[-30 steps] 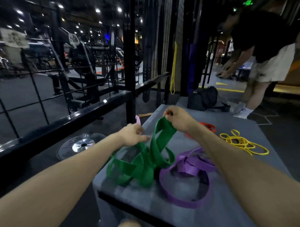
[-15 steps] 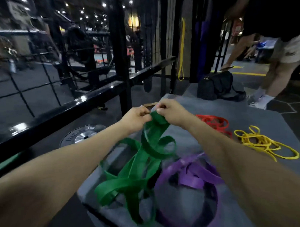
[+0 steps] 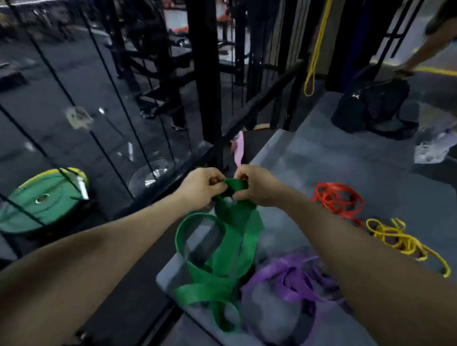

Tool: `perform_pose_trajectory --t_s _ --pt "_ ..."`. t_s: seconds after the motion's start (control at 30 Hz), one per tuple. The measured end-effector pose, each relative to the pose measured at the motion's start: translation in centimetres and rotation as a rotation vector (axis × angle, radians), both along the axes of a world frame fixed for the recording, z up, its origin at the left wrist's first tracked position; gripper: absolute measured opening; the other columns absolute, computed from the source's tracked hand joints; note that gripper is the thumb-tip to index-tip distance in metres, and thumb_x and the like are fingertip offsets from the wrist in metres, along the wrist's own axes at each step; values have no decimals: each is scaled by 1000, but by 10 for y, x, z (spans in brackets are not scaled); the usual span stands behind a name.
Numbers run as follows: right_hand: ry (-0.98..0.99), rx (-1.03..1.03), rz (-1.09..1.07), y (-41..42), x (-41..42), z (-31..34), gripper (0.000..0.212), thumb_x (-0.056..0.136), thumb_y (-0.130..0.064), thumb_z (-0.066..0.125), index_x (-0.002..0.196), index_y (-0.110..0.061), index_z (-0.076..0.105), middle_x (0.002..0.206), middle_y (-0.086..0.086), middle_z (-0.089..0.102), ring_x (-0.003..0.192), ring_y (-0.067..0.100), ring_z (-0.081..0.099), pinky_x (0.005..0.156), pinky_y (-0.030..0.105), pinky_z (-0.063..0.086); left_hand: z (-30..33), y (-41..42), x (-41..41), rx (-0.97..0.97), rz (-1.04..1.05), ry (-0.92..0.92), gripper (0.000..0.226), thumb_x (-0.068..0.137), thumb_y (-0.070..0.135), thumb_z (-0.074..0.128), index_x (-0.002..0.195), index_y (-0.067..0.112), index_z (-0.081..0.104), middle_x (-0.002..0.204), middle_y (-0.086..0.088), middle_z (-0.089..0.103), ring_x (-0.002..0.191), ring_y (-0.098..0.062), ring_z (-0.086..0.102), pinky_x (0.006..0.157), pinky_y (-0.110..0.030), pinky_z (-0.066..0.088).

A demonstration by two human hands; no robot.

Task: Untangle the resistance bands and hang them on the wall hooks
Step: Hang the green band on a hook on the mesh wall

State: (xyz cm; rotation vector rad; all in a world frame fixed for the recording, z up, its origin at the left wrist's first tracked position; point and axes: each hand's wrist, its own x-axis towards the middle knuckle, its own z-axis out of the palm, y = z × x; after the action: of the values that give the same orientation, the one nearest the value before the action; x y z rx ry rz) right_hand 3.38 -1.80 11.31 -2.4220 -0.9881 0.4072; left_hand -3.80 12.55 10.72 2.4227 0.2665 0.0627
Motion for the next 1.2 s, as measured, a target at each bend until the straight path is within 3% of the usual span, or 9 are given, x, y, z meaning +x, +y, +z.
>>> perform_pose_trajectory --t_s 0.23,0.33,0.5,0.63,0.7,0.8,0.87,1.0,1.2 --pt "-61 43 123 31 -26 158 28 73 -22 75 82 -15 50 77 0 51 71 15 46 55 24 30 152 24 -41 -26 114 -64 11 88 21 60 95 13 65 84 -2 62 75 -15 55 53 -12 38" --pt "-90 105 160 42 -44 212 29 73 -21 76 81 -13 49 81 6 54 77 19 50 63 28 36 204 25 -64 -73 162 -92 2 91 20 54 91 18 55 79 -1 55 73 -19 52 64 -28 39" --pt "-168 184 225 46 -86 272 30 72 -27 75 76 -15 48 78 4 57 75 24 55 59 32 42 273 9 -120 -220 391 -58 15 92 31 52 100 21 44 84 0 48 72 -13 45 62 -26 33" --pt "-251 266 306 37 -118 315 30 73 -29 74 75 -14 49 81 7 58 78 27 56 63 36 44 316 -7 -167 -403 506 -86 50 67 54 74 90 11 61 97 -10 64 91 -24 61 87 -37 48" --pt "-274 312 337 34 -133 341 30 73 -29 73 70 -17 46 79 5 56 75 26 55 61 32 41 338 -16 -188 -502 569 -178 35 71 41 77 92 14 68 106 -9 69 103 -24 63 98 -39 48" --pt "-323 399 379 35 -152 376 25 76 -26 72 76 -11 51 78 9 57 75 26 56 60 30 40 367 -27 -217 -675 585 -324 7 86 19 64 85 13 67 87 0 73 84 -13 68 79 -21 55" --pt "-348 464 426 39 -165 394 25 76 -22 72 82 -5 55 79 12 58 78 28 57 64 35 47 382 -33 -234 -670 614 -402 14 90 12 58 76 14 61 75 3 68 71 -8 64 63 -13 54" --pt "-331 574 474 44 -185 428 20 75 -19 72 80 -11 54 76 7 57 75 27 58 65 34 47 411 -37 -257 -586 600 -556 10 92 14 56 86 12 63 84 0 65 87 -13 64 82 -25 49" --pt "-352 756 571 52 -207 482 11 77 -15 67 84 -11 61 79 3 58 75 22 55 67 31 44 475 -34 -278 -523 535 -742 7 93 8 51 91 8 57 83 -2 61 73 -7 62 75 -22 48"
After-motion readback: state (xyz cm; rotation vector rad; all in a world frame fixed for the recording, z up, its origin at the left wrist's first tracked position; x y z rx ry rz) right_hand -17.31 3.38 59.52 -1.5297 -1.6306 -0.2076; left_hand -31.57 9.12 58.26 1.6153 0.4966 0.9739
